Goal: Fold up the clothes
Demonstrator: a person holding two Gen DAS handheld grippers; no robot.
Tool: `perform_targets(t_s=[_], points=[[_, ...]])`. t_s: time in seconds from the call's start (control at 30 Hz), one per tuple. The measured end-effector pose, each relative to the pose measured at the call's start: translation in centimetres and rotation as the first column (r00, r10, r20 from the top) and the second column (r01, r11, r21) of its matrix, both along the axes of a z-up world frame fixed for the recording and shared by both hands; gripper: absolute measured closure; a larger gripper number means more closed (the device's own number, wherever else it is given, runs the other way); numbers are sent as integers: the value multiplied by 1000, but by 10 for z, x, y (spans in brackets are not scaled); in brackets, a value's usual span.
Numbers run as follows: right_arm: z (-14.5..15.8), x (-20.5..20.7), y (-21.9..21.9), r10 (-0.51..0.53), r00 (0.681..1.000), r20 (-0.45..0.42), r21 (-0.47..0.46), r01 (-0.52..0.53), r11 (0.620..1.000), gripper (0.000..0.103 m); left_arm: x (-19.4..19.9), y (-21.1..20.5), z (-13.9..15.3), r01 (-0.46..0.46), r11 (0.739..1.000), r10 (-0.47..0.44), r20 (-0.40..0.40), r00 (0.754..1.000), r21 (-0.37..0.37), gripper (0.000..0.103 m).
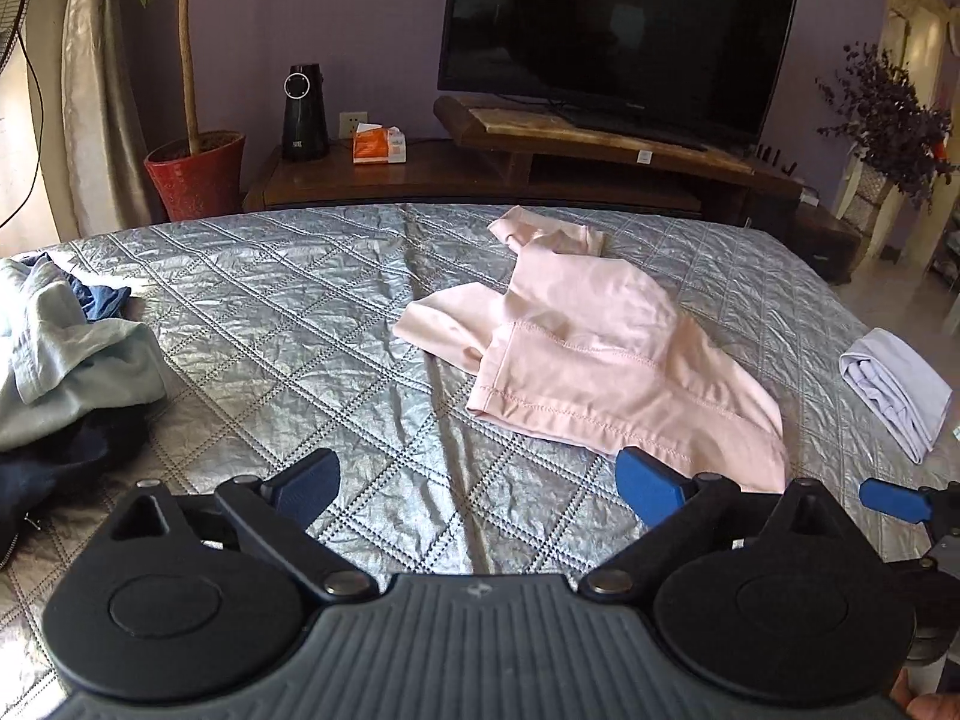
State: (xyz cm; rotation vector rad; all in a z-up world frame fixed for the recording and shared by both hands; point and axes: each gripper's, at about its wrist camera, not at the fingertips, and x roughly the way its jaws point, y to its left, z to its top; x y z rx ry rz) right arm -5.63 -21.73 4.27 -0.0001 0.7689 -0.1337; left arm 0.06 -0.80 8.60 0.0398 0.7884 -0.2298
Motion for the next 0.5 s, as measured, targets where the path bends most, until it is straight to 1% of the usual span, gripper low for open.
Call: perform_targets(t_s=[0.03, 0.07, 0.1, 0.13, 0.23, 0.3, 0.4, 0.5], points=[[3, -3, 1, -25, 1000, -17, 5, 26, 1000, 0, -3, -3, 3, -23, 999, 23, -6, 1000, 47, 5], [7, -7, 2, -39, 999, -26, 27, 39, 999, 0, -5, -5, 5, -44, 995, 45, -3, 999, 87, 5], [12, -12, 4, -43, 999, -28, 30, 44, 999, 0, -10, -8, 9, -59, 989, 59, 5, 998, 137, 5], [17, -17, 6, -47, 998, -31, 31, 48, 998, 0, -14, -10, 11, -58, 985, 57, 11, 998, 161, 5], [33, -33, 12, -59, 998, -38, 35, 60, 998, 0, -32, -4, 21, -32, 988, 32, 7, 999, 152, 5], [44, -41, 13, -68, 997, -46, 7, 68, 998, 0, -44, 2, 25, -33, 987, 34, 2, 999, 159, 6], [58, -53, 11, -97, 993, -62, 18, 99, 995, 0, -58, 14, 30, -62, 984, 65, -15, 998, 165, 7], [67, -69, 12, -103, 993, -56, 50, 106, 993, 0, -75, 25, 35, -94, 986, 98, -30, 995, 137, 7]])
